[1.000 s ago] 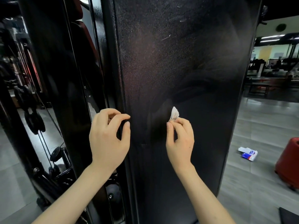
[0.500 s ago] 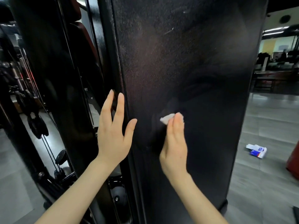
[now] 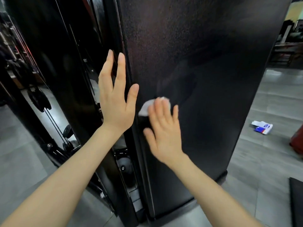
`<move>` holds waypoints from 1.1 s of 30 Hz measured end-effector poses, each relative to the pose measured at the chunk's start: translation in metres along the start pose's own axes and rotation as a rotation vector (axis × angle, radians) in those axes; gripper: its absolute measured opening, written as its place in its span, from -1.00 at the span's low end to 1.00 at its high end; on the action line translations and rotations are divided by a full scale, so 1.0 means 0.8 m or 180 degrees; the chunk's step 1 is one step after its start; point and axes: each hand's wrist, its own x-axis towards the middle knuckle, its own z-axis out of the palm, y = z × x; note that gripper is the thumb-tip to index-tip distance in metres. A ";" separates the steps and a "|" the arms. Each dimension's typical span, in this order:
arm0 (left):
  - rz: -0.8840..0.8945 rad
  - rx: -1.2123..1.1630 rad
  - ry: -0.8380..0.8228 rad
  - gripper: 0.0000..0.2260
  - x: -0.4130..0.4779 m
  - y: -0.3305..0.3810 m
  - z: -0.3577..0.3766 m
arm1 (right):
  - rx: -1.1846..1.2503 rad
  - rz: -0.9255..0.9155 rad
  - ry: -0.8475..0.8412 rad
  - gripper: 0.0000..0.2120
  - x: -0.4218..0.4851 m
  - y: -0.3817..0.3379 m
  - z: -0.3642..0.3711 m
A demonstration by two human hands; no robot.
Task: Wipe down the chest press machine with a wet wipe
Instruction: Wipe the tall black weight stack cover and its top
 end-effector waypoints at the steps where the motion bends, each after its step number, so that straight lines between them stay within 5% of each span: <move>1: 0.0007 0.0030 0.0015 -0.52 0.000 0.001 0.000 | -0.0072 -0.0325 -0.0208 -0.46 -0.027 -0.006 0.009; 4: -0.0007 0.0036 -0.0022 -0.53 0.001 0.002 -0.005 | -0.0352 -0.0793 -0.0296 -0.47 -0.041 0.008 0.010; 6: 0.0013 0.0008 -0.0059 -0.52 0.003 0.002 -0.008 | -0.0375 -0.0553 -0.0062 -0.48 0.001 0.019 -0.010; 13: 0.0428 0.0760 0.0358 -0.61 0.013 0.017 -0.023 | 0.0079 0.1377 0.0631 -0.45 0.049 0.068 -0.029; 16: 0.1017 0.0869 0.0143 -0.65 0.030 0.032 -0.020 | 0.0753 0.2661 0.0644 -0.44 -0.026 0.079 -0.004; 18: 0.1494 0.0911 -0.0204 -0.64 0.046 0.044 -0.011 | 0.0850 0.2944 0.0495 -0.41 -0.047 0.069 -0.001; 23: 0.2015 0.1228 -0.0843 -0.65 0.091 0.076 0.023 | 0.0182 0.1141 0.0297 -0.43 0.028 0.064 -0.039; 25: 0.2044 0.1372 -0.1010 -0.64 0.109 0.082 0.035 | 0.0021 0.0996 0.0449 -0.42 0.064 0.097 -0.051; 30: 0.2184 0.1657 -0.1267 -0.61 0.132 0.088 0.064 | 0.1038 0.3612 0.0829 -0.54 0.039 0.203 -0.062; 31: 0.2252 0.1702 -0.1320 -0.60 0.133 0.090 0.069 | 0.1029 0.3908 0.0622 -0.54 0.026 0.202 -0.057; 33: 0.2333 0.1817 -0.1375 -0.59 0.131 0.093 0.076 | 0.0733 0.3603 0.0403 -0.47 0.009 0.168 -0.043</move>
